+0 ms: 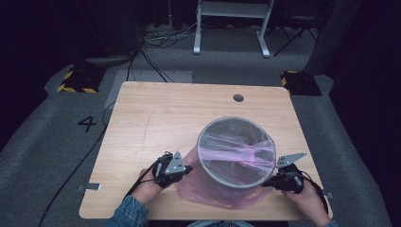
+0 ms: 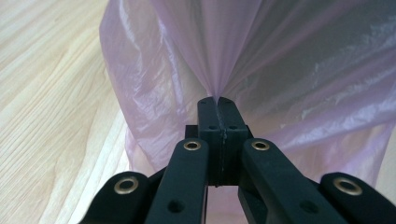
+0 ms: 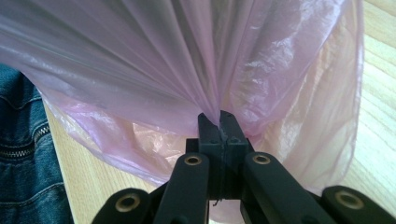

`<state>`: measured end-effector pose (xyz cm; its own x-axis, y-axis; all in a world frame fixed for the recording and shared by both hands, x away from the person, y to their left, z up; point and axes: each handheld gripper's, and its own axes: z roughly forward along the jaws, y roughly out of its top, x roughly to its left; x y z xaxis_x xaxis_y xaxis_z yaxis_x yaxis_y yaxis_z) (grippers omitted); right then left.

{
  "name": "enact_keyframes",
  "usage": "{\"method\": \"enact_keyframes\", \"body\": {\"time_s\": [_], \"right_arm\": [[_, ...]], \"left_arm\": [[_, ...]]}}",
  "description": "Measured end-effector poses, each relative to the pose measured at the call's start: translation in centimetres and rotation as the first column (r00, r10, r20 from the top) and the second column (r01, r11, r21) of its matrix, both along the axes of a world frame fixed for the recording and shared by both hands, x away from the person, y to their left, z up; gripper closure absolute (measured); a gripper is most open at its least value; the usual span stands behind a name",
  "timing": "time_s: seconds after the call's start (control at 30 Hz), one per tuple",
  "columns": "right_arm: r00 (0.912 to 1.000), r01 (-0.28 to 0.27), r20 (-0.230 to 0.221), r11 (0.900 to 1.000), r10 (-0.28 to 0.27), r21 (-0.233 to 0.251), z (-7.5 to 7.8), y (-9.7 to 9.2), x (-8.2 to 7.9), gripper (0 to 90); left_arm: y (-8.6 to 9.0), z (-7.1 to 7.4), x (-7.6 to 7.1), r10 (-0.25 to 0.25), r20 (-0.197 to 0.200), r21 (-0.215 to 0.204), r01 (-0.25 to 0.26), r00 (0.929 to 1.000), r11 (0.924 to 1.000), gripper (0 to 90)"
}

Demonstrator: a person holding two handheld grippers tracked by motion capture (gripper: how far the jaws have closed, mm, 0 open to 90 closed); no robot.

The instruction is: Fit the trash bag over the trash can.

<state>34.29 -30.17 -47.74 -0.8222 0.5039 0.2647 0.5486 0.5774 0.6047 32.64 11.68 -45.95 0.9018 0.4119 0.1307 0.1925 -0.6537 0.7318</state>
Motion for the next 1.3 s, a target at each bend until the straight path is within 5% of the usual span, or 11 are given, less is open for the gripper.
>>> {"method": "enact_keyframes", "body": {"time_s": [0.2,0.4,0.53,0.6,0.67,0.8,0.97,1.13,1.3], "right_arm": [[1.0,0.0,0.009,1.0,0.0,-0.005,0.3,-0.3,-0.4,90.0],[0.9929,0.036,0.112,0.9977,-0.042,0.058,2.1,-1.2,-1.1,90.0],[0.9954,0.034,0.087,0.9954,-0.042,0.09,1.6,-1.5,-0.7,89.8],[0.995,0.035,0.09,0.9954,-0.043,0.089,1.4,-1.5,-0.7,74.5],[0.9936,0.032,0.102,0.9896,-0.047,0.14,1.9,-1.8,-0.9,53.1],[0.9904,0.012,0.131,0.9755,-0.042,0.22,3.3,-2.9,-1.4,37.6],[0.9771,0.061,0.178,0.9548,-0.117,0.291,5.1,-4.8,-1.9,29.0],[0.9595,0.072,0.249,0.9694,-0.131,0.235,6.7,-5.0,-2.5,17.9],[0.9684,0.13,0.183,0.9693,-0.169,0.209,7.6,-4.1,-1.9,19.3]], "left_arm": [[0.8,-0.3,0.2,0.021,-0.021,0.0,-0.021,0.9996,0.9998,90.0],[1.5,-1.4,1.5,0.175,-0.027,0.025,-0.174,0.9842,0.9844,90.0],[1.5,-1.2,1.5,0.176,-0.018,-0.01,-0.176,0.9843,0.9844,90.0],[1.9,-0.7,1.3,0.159,-0.013,-0.085,-0.16,0.9872,0.9835,73.0],[2.5,-0.1,1.1,0.136,-0.021,-0.168,-0.138,0.9905,0.9761,57.9],[3.5,0.8,0.6,0.124,-0.012,-0.264,-0.123,0.9922,0.9566,47.5],[4.2,0.8,-0.1,0.144,-0.01,-0.272,-0.141,0.9895,0.9519,43.7],[5.1,0.2,-0.3,0.192,-0.023,-0.248,-0.192,0.9811,0.9497,43.7],[5.6,-0.6,-0.3,0.226,-0.049,-0.25,-0.231,0.973,0.9403,43.5]]}}
